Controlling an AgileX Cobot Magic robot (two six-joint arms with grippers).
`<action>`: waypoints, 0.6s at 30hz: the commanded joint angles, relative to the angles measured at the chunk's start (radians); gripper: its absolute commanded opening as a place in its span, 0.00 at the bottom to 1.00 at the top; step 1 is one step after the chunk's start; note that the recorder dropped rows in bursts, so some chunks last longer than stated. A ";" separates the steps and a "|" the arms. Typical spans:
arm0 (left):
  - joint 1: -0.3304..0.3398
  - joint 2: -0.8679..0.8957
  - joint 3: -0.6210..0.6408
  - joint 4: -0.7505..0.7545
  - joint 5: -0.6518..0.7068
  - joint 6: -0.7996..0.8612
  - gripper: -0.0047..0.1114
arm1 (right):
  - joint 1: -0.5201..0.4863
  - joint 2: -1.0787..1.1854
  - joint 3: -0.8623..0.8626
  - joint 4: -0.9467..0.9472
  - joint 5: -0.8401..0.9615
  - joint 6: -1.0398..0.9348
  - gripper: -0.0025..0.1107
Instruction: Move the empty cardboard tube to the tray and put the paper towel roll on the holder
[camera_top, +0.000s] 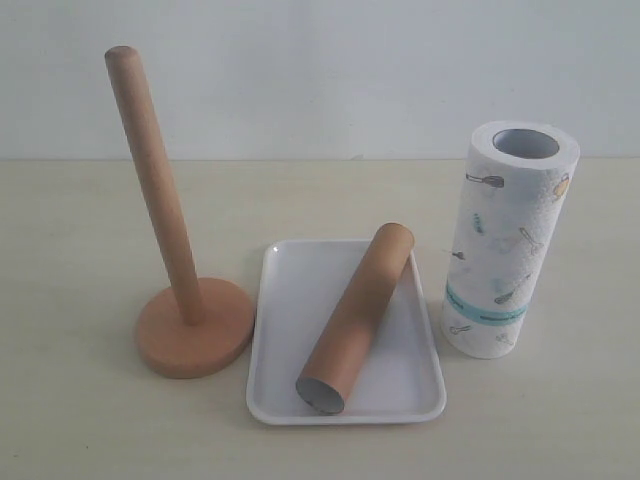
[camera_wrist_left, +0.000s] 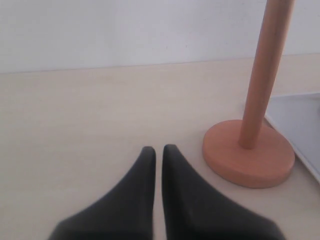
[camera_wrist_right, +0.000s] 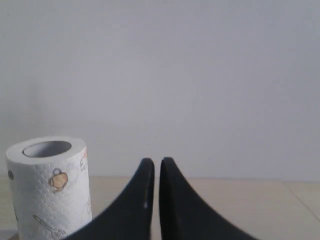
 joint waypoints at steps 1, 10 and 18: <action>0.002 -0.003 0.003 -0.007 -0.003 0.004 0.08 | 0.001 0.217 -0.029 -0.001 -0.067 -0.015 0.06; 0.002 -0.003 0.003 -0.007 -0.003 0.004 0.08 | 0.001 0.410 -0.029 -0.001 -0.188 -0.008 0.06; 0.002 -0.003 0.003 -0.007 -0.003 0.004 0.08 | 0.001 0.477 -0.029 -0.098 -0.189 0.144 0.06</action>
